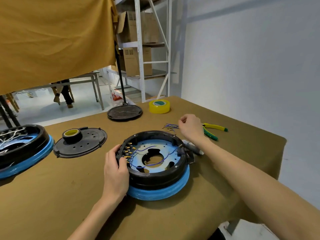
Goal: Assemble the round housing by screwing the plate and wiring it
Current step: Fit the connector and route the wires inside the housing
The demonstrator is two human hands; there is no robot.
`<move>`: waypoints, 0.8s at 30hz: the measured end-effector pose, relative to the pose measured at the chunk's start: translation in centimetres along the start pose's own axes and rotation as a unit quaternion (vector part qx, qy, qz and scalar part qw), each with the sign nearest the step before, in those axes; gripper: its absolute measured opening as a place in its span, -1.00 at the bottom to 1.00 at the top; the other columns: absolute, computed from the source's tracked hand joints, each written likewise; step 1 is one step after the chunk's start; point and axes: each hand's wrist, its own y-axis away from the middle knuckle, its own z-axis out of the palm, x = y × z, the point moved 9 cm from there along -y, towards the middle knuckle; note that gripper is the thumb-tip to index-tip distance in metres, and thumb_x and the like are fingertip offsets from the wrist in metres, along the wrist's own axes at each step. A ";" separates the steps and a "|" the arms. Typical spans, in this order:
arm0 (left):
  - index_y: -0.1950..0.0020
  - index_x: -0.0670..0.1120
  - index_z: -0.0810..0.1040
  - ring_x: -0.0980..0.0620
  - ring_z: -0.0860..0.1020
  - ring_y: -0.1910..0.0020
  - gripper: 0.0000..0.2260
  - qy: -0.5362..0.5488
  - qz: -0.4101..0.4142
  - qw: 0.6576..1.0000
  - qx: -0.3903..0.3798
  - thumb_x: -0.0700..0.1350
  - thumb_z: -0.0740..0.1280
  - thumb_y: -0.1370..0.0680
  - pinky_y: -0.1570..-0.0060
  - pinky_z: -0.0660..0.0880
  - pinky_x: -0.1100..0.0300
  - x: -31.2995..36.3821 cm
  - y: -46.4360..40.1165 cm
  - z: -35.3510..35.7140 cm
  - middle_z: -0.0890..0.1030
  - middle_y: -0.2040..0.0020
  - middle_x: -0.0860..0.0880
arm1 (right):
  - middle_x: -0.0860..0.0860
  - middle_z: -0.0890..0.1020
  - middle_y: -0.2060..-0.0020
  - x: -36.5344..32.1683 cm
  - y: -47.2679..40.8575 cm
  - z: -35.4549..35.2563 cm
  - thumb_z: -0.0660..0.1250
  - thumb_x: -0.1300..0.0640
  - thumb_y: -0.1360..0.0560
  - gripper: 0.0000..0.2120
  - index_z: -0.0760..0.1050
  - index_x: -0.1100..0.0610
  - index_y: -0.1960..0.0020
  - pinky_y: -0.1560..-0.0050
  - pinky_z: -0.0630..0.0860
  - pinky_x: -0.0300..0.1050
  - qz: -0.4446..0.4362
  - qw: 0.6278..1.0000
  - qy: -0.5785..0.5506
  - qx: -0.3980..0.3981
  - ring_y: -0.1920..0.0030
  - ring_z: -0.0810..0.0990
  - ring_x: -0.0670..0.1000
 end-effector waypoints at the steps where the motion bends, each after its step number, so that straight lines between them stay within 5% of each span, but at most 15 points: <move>1: -0.51 -0.06 0.36 0.12 0.42 -0.31 -0.46 0.003 -0.002 1.000 0.002 0.04 0.09 -0.53 -0.30 0.37 0.16 0.0 -0.1 0.3 0.45 -0.34 0.04 | 0.10 0.68 -0.08 1.6 -0.6 0.1 0.27 0.08 -0.63 -0.80 0.63 0.12 -0.11 -0.17 0.57 0.12 0.015 0.999 0.044 -0.003 -0.12 0.61 0.15; 6: -0.50 -0.04 0.37 0.15 0.42 -0.29 -0.47 0.000 0.012 1.000 0.001 0.05 0.10 -0.53 -0.24 0.35 0.20 -0.1 -0.3 0.7 0.45 -0.32 0.07 | 0.26 0.42 -0.37 9.2 -1.1 0.2 0.13 0.11 -0.65 -0.66 0.38 0.21 -0.36 -0.37 0.31 0.17 0.106 0.962 0.246 -0.048 -0.37 0.39 0.29; 12: -0.51 -0.07 0.36 0.18 0.41 -0.26 -0.59 -0.018 0.028 0.999 0.001 -0.07 0.15 -0.65 -0.19 0.33 0.27 -0.3 -0.5 0.7 0.43 -0.30 0.08 | 0.21 0.56 -0.28 9.5 -1.3 0.0 0.19 0.19 -0.62 -0.76 0.51 0.18 -0.24 -0.30 0.37 0.09 0.082 0.943 0.314 -0.070 -0.29 0.51 0.24; 16: -0.53 -0.05 0.35 0.34 0.41 -0.19 -0.64 -0.019 0.021 1.000 -0.010 -0.12 0.16 -0.71 -0.09 0.34 0.40 -0.6 -0.6 0.8 0.41 -0.33 0.10 | 0.25 0.43 -0.40 8.5 -1.5 -0.3 0.14 -0.05 -0.61 -0.56 0.51 0.19 -0.33 -0.42 0.25 0.22 0.082 0.928 0.356 -0.076 -0.39 0.38 0.27; 19: -0.53 -0.05 0.34 0.19 0.39 -0.30 -0.51 -0.014 0.023 1.000 -0.009 0.03 0.12 -0.61 -0.18 0.32 0.34 -0.4 -0.5 0.8 0.41 -0.34 0.09 | 0.25 0.33 -0.44 8.6 -1.8 -0.9 0.16 -0.20 -0.54 -0.47 0.52 0.15 -0.31 -0.40 0.24 0.32 0.092 0.925 0.359 -0.085 -0.41 0.31 0.30; 24: -0.53 -0.05 0.35 0.18 0.40 -0.30 -0.47 -0.013 0.026 1.000 -0.009 0.07 0.10 -0.57 -0.18 0.32 0.29 -0.7 -0.6 0.8 0.42 -0.34 0.09 | 0.26 0.30 -0.48 11.5 -1.2 -0.7 0.26 -0.37 -0.51 -0.12 0.17 0.26 -0.53 -0.41 0.26 0.31 0.176 0.935 0.280 -0.128 -0.45 0.34 0.33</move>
